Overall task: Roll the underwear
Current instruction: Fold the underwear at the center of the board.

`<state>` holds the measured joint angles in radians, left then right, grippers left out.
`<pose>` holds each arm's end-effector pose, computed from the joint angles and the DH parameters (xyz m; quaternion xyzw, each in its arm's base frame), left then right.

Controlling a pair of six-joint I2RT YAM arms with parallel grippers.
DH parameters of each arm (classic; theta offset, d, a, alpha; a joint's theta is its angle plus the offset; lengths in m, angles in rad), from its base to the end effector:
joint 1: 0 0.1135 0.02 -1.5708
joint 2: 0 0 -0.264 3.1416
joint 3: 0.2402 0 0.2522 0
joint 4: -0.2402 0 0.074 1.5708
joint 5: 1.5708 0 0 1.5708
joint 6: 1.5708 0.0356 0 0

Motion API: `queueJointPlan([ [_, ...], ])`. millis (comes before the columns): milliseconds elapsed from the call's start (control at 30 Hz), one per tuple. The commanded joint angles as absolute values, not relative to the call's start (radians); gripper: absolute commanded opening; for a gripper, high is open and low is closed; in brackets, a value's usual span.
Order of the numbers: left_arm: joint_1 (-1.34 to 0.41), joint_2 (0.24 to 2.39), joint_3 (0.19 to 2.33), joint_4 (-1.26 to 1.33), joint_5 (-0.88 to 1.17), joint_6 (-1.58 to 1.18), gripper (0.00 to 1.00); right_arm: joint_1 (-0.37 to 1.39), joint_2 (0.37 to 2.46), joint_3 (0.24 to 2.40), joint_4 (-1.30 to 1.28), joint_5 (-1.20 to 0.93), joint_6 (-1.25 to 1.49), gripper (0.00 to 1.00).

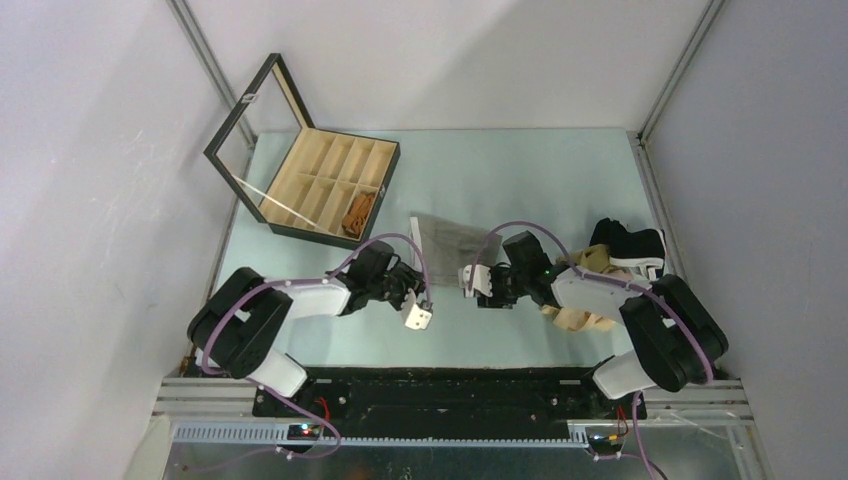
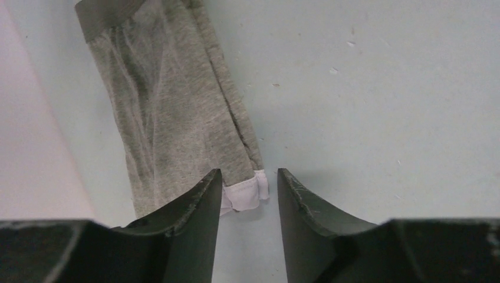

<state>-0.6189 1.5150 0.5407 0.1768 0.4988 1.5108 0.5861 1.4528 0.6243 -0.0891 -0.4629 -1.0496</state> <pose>0.2068 -0.1682 0.1328 0.8302 0.3536 -0.0486 0.4283 0.2104 0.1587 0.1516 -0.7230 0.5767 0.1397 0.3538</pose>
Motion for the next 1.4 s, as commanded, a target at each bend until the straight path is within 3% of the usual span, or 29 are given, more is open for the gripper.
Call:
queueJointPlan([
  [0,-0.624,1.539,0.571,0.053,0.478,1.668,0.43,0.597,1.489,0.663,-0.108,-0.429,-1.059,0.50],
  [267,-0.624,1.617,0.618,0.006,0.380,1.711,0.18,0.615,1.547,0.697,-0.131,-0.385,-1.070,0.40],
  [500,-0.627,1.620,0.643,-0.024,0.370,1.674,0.01,0.631,1.548,0.708,-0.192,-0.375,-1.117,0.16],
  [600,-0.630,1.593,0.651,-0.068,0.376,1.640,0.00,0.622,1.509,0.720,-0.223,-0.400,-1.122,0.03],
  [667,-0.630,1.562,0.662,-0.110,0.390,1.618,0.00,0.613,1.477,0.733,-0.269,-0.425,-1.121,0.01],
  [1067,-0.671,1.514,0.932,-0.716,0.563,1.450,0.00,0.545,1.373,0.862,-0.676,-0.620,-1.097,0.00],
  [1367,-0.667,1.624,1.102,-0.861,0.581,1.314,0.00,0.489,1.369,0.894,-0.796,-0.711,-0.997,0.00],
])
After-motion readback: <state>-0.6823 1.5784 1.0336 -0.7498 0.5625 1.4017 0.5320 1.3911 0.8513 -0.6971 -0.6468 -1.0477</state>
